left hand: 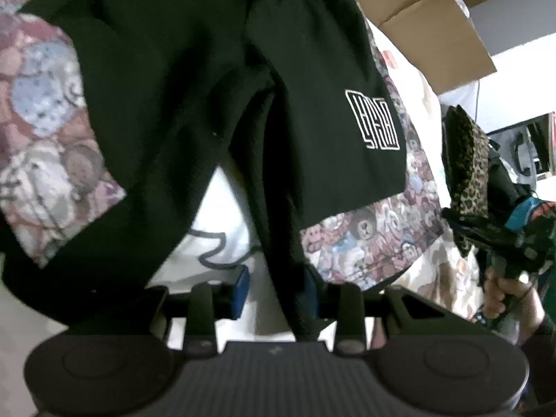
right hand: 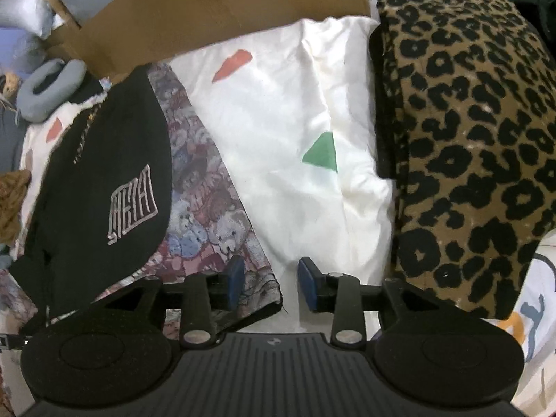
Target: Fold clothes
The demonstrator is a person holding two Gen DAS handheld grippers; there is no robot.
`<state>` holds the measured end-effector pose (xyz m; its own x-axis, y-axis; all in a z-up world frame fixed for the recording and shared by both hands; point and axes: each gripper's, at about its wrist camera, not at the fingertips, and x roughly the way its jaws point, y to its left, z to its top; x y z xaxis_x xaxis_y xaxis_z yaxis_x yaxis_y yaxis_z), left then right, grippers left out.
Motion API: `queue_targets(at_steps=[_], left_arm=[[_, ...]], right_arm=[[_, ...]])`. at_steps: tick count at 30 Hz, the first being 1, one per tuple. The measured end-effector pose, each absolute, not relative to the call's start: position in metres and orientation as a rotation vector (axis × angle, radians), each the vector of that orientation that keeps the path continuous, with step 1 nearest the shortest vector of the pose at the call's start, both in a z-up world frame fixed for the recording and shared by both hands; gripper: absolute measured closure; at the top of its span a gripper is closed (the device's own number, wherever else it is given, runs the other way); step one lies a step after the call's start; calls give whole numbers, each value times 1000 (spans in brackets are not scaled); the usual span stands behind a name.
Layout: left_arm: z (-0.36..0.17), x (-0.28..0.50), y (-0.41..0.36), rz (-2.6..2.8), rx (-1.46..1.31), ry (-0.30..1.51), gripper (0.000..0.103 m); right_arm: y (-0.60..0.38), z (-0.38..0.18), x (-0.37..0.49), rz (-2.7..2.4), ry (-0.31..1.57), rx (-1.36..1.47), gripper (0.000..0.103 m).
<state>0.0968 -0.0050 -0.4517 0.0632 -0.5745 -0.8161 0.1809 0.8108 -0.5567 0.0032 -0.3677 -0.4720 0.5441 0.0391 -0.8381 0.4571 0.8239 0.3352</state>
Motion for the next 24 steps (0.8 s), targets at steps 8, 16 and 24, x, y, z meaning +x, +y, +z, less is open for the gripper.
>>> queue_targets(at_steps=[8, 16, 24], left_arm=[[-452, 95, -10, -616, -261, 1430, 102], [-455, 94, -7, -632, -242, 1445, 102], [-455, 95, -10, -655, -232, 1451, 102]], right_arm=[[-358, -474, 4, -239, 959, 549, 62], [-370, -478, 3, -215, 939, 612, 62], [-373, -490, 11, -223, 994, 732, 65]])
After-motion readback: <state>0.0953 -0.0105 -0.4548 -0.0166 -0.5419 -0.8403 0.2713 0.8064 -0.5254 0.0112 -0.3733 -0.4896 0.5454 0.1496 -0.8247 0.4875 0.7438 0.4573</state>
